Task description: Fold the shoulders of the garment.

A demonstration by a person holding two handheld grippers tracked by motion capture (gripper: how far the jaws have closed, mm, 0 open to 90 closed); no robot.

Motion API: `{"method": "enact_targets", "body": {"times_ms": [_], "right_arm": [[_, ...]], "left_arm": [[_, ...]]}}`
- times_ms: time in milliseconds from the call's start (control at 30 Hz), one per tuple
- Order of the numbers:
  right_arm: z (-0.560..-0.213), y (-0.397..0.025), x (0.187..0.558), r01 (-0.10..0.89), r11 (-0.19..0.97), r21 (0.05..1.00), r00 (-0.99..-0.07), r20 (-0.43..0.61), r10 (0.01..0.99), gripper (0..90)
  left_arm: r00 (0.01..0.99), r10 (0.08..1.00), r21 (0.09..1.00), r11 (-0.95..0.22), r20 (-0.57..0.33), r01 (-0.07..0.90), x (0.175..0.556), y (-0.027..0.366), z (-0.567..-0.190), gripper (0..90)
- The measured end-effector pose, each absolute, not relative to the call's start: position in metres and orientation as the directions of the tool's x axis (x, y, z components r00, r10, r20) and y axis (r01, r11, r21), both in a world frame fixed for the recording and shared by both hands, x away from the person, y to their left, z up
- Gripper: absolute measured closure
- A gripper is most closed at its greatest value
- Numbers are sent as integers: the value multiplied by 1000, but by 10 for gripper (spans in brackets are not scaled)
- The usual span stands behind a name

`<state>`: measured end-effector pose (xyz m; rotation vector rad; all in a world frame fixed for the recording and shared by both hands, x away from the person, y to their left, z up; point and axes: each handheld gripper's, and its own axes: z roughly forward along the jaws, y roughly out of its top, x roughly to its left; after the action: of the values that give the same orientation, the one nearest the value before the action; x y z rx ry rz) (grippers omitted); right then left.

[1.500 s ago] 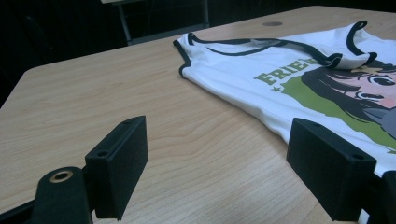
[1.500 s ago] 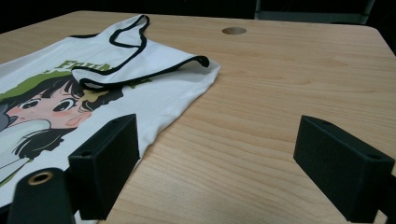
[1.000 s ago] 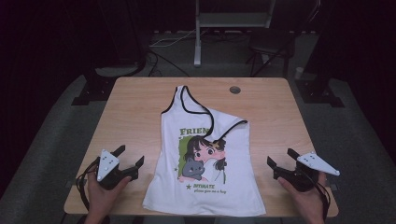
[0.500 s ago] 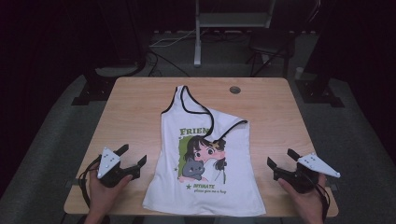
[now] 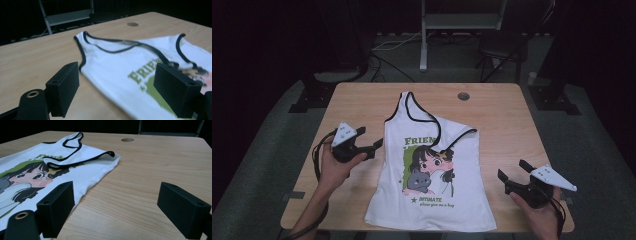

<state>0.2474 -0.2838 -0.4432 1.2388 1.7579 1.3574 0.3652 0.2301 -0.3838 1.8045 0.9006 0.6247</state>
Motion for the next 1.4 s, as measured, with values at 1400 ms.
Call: {"method": "enact_targets", "body": {"times_ms": [1400], "right_arm": [[-443,-283,247,304,63,951,-420,75,904,138]], "left_arm": [[500,866,828,-256,-34,499,559,156,-395,202]]}}
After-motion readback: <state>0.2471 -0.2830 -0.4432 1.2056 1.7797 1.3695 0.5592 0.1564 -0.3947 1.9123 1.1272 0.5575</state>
